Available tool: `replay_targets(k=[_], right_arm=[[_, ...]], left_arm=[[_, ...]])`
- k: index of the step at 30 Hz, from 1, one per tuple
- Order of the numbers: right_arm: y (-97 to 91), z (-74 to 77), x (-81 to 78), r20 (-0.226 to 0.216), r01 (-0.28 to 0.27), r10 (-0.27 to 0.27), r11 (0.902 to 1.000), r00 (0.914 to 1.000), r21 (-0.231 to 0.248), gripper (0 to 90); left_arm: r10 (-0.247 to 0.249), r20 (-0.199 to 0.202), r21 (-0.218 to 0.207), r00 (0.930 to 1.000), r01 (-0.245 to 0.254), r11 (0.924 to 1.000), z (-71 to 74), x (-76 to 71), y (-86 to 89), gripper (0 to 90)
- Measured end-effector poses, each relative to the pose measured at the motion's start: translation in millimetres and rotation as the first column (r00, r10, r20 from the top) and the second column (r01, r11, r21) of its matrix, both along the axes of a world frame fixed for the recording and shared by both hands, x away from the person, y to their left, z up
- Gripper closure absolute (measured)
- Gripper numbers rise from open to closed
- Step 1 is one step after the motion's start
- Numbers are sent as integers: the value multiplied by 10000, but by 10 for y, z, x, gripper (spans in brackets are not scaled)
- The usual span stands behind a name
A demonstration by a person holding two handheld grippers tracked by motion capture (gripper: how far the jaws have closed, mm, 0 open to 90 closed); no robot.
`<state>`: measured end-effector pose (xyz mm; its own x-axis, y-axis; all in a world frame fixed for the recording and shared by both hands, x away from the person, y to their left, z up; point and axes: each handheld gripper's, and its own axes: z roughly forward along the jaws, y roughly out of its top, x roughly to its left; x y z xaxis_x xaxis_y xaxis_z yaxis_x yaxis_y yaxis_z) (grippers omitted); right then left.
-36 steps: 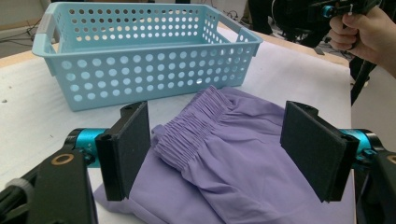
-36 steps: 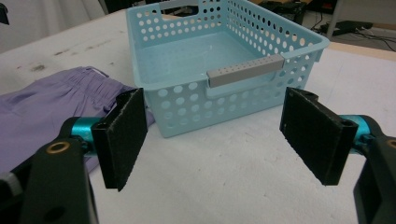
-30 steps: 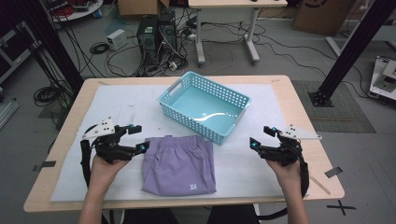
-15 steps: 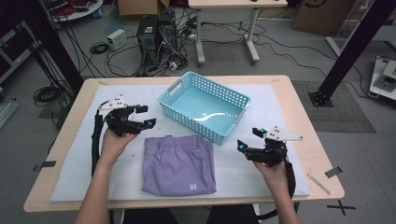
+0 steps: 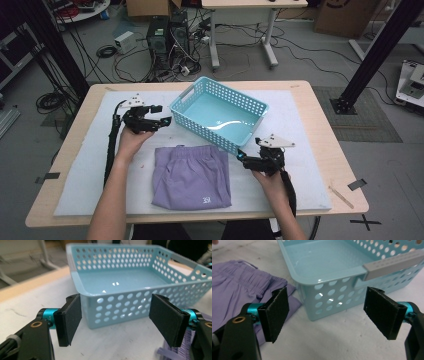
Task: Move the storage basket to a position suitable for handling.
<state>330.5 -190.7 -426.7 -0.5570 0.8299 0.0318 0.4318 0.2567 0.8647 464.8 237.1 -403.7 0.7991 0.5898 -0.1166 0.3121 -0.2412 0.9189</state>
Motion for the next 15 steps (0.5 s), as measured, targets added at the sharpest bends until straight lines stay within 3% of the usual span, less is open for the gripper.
replay_targets(k=[4,6,8,11,13,15], right_arm=[[56,-17,30,-7,41,-41,10000,10000,-69,208],[82,-26,46,-65,42,-43,9999,10000,-139,208],[102,-46,70,-165,120,-125,9996,9998,-251,208],[105,-60,94,-185,188,-194,9994,9996,-288,209],[108,-70,117,-197,202,-208,9993,9996,-309,212],[114,-87,148,-238,253,-262,9990,9994,-355,251]], left_arm=[[66,-28,-153,10000,-66,9999,77,164,-61,259],[65,-317,-159,9995,-70,9998,93,258,-82,260],[254,-571,216,9980,-242,9995,129,400,-148,260],[488,-617,514,9969,-457,9976,128,499,-202,277],[729,-898,727,9933,-665,9951,103,592,-239,282],[780,-1132,648,9905,-710,9954,56,645,-268,294]])
